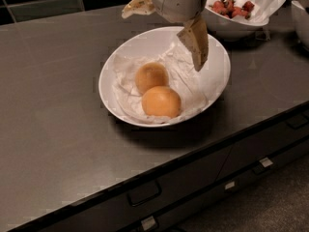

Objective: Pick orange from white bowl

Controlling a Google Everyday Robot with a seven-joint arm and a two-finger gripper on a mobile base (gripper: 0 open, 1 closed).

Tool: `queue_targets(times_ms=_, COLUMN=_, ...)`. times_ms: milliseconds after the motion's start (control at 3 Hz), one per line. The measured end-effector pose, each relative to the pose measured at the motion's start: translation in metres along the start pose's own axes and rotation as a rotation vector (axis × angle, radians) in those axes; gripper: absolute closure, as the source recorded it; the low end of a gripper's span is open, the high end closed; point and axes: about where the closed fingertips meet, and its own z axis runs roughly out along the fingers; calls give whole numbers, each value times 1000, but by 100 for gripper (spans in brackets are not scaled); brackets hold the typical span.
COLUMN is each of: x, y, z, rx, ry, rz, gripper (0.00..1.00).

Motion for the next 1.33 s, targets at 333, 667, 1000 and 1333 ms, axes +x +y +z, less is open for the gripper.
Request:
queue_targets(times_ms=333, x=-3, y=1, z=7, rx=-46, ry=-21, rz=-104, gripper=0)
queue_targets(times_ms=667, x=-9, y=-4, z=17, rx=-75, ry=-61, rz=-279, gripper=0)
queue_targets(times_ms=1000, x=-6, y=-13, z=24, rx=-38, ry=-59, rz=-371, gripper=0)
queue_targets(times_ms=1333, x=-4, y=-17, z=30, rx=-17, ry=-56, rz=-364, gripper=0)
